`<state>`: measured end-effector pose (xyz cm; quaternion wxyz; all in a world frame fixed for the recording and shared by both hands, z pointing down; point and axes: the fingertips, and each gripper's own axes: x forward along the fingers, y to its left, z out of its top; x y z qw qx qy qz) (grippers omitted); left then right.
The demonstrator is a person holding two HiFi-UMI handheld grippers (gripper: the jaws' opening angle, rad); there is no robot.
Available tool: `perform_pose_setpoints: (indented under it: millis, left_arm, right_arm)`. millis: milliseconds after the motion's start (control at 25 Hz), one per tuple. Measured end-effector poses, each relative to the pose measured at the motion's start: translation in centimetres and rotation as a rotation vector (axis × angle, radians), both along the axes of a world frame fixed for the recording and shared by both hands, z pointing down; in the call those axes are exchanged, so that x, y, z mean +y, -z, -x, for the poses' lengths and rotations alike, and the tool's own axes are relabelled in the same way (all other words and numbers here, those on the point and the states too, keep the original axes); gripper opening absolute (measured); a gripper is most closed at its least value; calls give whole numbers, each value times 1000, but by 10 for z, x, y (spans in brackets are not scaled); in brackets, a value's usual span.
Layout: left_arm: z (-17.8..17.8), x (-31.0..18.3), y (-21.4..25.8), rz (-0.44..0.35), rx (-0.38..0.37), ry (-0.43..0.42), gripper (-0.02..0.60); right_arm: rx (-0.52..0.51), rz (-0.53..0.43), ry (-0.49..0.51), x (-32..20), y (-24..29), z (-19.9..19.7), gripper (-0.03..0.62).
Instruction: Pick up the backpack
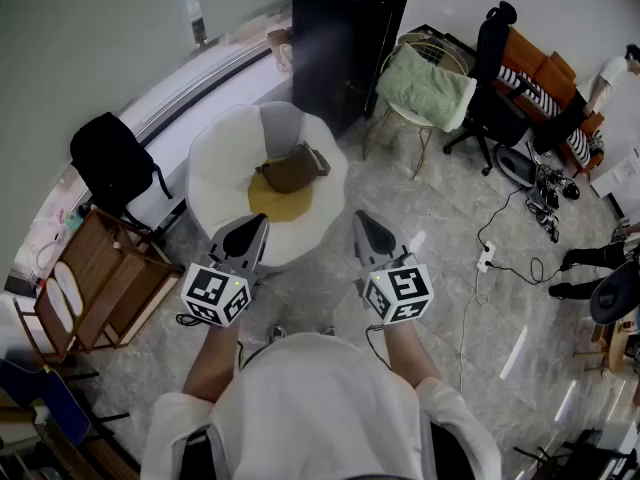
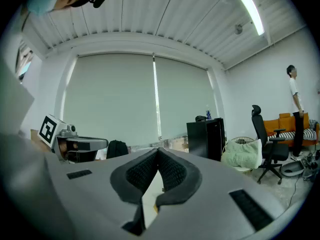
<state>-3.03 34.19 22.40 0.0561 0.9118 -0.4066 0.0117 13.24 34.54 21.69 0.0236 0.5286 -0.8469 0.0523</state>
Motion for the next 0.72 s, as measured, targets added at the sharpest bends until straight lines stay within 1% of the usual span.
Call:
perform_pose_setpoints:
  millis: [160,280,440,560,720]
  left_arm:
    - [-3,3,-1,0,-3,-2,32]
    - [-5,3,-2,7,-2,0,32]
    - [-11,2,-5,15,-5,3,32]
    - [-18,2,-6,17,-6,9,32]
    - [-28,0,-6,13,-2,20,32]
  right_arm:
    - [-3,3,14,3,-1,0,28]
    - [-38,4,41,3,-1,1,29]
    - [-18,-10,24,1,-2,-7,29]
    - [-24,-2,8,0,-5,-17,29]
    - [-35,-2,18,-2,-6,-27,29]
